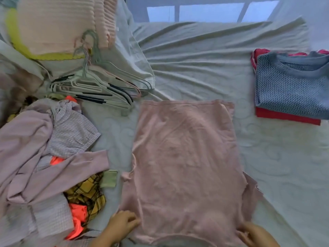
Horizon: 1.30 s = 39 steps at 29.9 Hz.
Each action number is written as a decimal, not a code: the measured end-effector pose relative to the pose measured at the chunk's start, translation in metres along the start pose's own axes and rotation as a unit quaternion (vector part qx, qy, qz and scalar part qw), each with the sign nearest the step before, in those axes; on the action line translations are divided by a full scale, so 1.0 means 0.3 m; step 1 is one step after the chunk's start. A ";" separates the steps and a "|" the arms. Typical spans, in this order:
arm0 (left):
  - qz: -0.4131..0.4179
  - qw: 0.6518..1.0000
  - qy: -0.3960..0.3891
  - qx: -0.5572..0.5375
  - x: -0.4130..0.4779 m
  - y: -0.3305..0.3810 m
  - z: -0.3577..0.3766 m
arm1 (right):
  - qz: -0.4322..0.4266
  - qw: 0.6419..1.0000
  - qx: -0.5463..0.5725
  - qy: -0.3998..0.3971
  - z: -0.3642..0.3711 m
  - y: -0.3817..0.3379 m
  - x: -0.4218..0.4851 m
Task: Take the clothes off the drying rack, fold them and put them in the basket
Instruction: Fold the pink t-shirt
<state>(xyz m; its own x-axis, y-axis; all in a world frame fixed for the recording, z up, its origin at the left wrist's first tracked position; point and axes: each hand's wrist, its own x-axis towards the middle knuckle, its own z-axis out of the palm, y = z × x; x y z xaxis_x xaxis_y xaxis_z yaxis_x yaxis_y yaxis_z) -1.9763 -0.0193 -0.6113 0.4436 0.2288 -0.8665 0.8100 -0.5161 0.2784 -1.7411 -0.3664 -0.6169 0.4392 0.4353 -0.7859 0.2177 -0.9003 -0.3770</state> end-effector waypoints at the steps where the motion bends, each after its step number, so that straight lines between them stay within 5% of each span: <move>1: -0.012 0.998 0.045 -0.046 0.020 0.000 -0.014 | 0.016 0.998 0.017 0.055 0.000 0.021 0.035; 4: -0.014 0.956 0.250 -0.154 0.110 0.007 -0.102 | 0.014 0.964 0.092 0.250 -0.114 -0.044 0.144; 7: -0.027 0.914 0.360 -0.186 0.236 0.048 -0.228 | 0.036 0.931 0.168 0.321 -0.252 -0.128 0.309; 13: -0.042 0.898 0.347 -0.267 0.480 0.169 -0.407 | 0.100 0.893 0.342 0.274 -0.379 -0.223 0.642; 19: -0.057 0.801 0.266 -0.533 0.657 0.248 -0.587 | 0.100 0.818 0.505 0.258 -0.544 -0.302 0.876; 22: -0.050 0.757 0.216 -0.614 0.712 0.268 -0.649 | 0.099 0.812 0.523 0.240 -0.614 -0.322 0.930; 27: -0.002 0.766 0.381 -0.518 0.743 0.216 -0.713 | 0.037 0.828 0.414 0.378 -0.715 -0.243 0.949; 31: 0.016 0.789 0.340 -0.512 0.744 0.205 -0.698 | 0.021 0.856 0.389 0.339 -0.707 -0.203 0.938; 34: 0.032 0.788 0.303 -0.534 0.711 0.207 -0.664 | -0.037 0.836 0.470 0.282 -0.684 -0.232 0.886; 37: 0.025 0.821 0.297 -0.486 0.627 0.190 -0.574 | -0.053 0.824 0.515 0.227 -0.638 -0.210 0.804; 39: 0.029 0.849 0.277 -0.449 0.559 0.173 -0.489 | -0.018 0.854 0.478 0.207 -0.573 -0.190 0.749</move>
<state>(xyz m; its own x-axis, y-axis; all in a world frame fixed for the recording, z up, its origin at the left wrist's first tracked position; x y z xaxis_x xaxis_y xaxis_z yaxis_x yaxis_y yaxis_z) -1.8036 0.1133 -0.6813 0.4038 0.7054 -0.5825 0.6358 0.2415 0.7331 -1.5050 -0.2165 -0.6876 0.7603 0.2506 -0.5993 -0.4855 -0.3936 -0.7806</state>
